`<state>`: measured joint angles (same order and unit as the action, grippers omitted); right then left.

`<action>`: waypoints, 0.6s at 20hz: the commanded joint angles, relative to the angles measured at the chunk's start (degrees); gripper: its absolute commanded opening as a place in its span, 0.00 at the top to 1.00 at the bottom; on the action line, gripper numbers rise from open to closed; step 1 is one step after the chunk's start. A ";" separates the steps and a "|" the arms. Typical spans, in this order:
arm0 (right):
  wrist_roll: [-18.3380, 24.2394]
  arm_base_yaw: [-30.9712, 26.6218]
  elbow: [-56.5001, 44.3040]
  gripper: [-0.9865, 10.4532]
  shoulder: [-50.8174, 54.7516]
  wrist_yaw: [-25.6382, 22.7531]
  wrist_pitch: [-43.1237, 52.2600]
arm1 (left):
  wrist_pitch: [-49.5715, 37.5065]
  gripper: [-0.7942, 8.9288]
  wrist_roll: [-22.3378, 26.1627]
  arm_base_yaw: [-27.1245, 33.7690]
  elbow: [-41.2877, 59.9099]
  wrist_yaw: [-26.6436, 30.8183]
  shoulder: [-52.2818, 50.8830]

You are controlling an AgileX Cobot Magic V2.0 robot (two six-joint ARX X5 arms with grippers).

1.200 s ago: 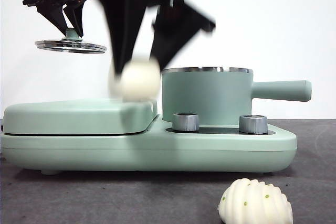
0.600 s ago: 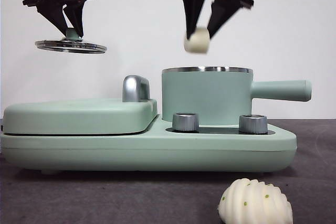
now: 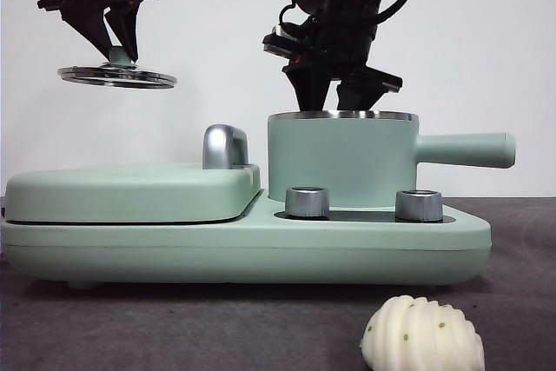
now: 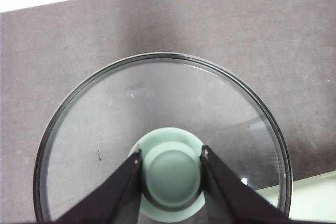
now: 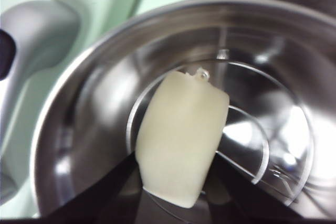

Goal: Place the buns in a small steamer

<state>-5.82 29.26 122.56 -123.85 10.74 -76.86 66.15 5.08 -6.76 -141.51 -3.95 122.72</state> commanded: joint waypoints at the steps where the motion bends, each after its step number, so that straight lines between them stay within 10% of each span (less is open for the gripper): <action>1: 0.74 0.61 1.62 0.77 -1.33 0.90 -1.40 | -1.44 0.90 -0.22 0.00 -2.34 -0.13 1.09; 12: 1.40 0.55 1.64 0.59 -1.97 1.42 -2.89 | -1.42 0.90 -0.24 0.00 -2.34 -0.13 1.09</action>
<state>-4.73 29.32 122.56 -124.29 11.99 -76.88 66.15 4.99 -6.76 -141.51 -3.95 122.72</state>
